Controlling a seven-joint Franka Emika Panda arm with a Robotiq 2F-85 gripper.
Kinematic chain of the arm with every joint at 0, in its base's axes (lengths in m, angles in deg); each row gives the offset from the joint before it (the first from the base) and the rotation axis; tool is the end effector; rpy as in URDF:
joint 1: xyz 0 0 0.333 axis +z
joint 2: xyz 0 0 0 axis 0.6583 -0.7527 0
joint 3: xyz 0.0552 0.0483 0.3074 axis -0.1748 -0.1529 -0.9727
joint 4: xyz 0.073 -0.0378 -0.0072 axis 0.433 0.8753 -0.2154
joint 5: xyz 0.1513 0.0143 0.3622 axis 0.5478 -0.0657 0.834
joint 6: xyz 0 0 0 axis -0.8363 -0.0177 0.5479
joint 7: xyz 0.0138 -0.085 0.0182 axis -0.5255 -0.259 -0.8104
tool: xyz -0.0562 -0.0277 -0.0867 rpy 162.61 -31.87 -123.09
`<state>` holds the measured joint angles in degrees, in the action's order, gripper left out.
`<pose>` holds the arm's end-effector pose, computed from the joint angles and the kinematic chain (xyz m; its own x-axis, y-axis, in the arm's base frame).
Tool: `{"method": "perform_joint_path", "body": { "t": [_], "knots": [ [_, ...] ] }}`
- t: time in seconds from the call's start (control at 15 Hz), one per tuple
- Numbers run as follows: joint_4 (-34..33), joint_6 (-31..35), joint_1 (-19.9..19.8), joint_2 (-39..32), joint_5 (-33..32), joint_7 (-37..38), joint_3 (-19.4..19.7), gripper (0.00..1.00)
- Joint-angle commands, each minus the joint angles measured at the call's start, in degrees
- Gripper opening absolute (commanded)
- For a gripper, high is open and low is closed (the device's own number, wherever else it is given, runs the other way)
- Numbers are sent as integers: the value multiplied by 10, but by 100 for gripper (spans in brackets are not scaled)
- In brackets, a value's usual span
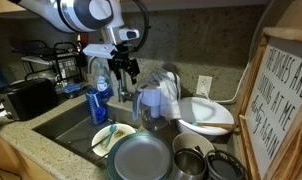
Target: Use the tea towel to wipe the white plate on the blue plate
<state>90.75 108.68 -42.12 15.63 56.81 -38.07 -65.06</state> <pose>0.5614 -0.0406 0.4808 0.9667 -0.1266 0.2224 -0.1370 -0.9901 0.0318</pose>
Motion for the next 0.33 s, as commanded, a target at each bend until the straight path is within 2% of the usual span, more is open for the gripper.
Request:
{"method": "perform_joint_path", "body": {
  "t": [0.0, 0.07, 0.27],
  "knots": [
    [10, -47, -3, 13, 67, -67, -1, 100],
    [-1, -26, -4, 0, 39, -37, -4, 100],
    [-1, -29, -4, -2, 43, -41, -4, 100]
  ]
}}
